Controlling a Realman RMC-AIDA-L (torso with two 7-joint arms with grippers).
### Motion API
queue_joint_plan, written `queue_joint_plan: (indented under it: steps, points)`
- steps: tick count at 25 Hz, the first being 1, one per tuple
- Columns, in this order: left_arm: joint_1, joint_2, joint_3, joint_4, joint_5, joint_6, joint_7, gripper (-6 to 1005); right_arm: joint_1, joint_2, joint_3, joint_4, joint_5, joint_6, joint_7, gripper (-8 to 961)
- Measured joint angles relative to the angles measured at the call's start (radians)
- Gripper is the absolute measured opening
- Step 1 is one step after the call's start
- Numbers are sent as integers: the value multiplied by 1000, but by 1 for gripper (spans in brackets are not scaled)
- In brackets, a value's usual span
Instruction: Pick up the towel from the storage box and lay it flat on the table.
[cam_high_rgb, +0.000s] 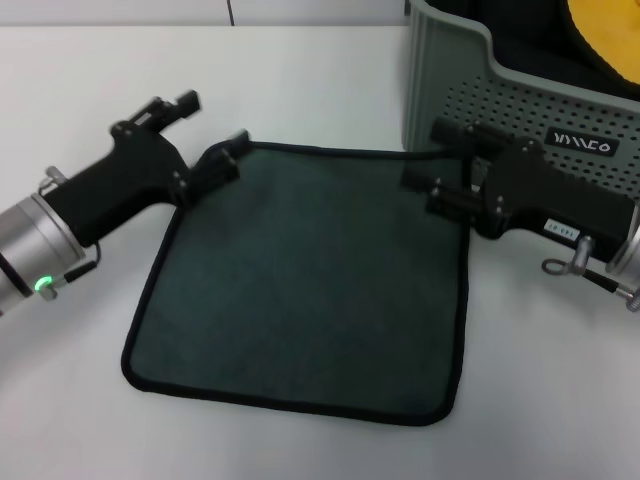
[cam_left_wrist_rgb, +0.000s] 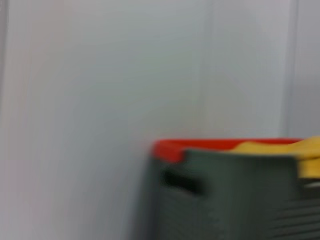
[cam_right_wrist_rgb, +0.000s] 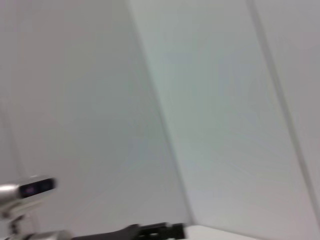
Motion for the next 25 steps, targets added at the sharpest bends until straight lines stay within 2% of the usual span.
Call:
queue_joint_plan:
  steps: [4, 9, 11, 15, 19, 25]
  points:
    - [-5, 22, 1, 4, 98, 167, -82, 749, 24, -19, 1, -7, -86, -76, 0, 689]
    - [-11, 51, 0, 23, 203, 354, -151, 893, 69, -72, 5, -9, -205, -199, 54, 703]
    - [-12, 56, 1, 34, 240, 394, -165, 892, 83, -99, 6, -11, -239, -267, 79, 703]
    - [-18, 58, 8, 55, 302, 459, -187, 889, 97, -133, 6, -15, -271, -378, 94, 702]
    - [-22, 58, 36, 62, 306, 487, -185, 887, 94, -145, 6, -24, -275, -412, 95, 702]
    - [-30, 61, 59, 64, 316, 496, -194, 888, 89, -140, 9, -33, -302, -413, 91, 701]
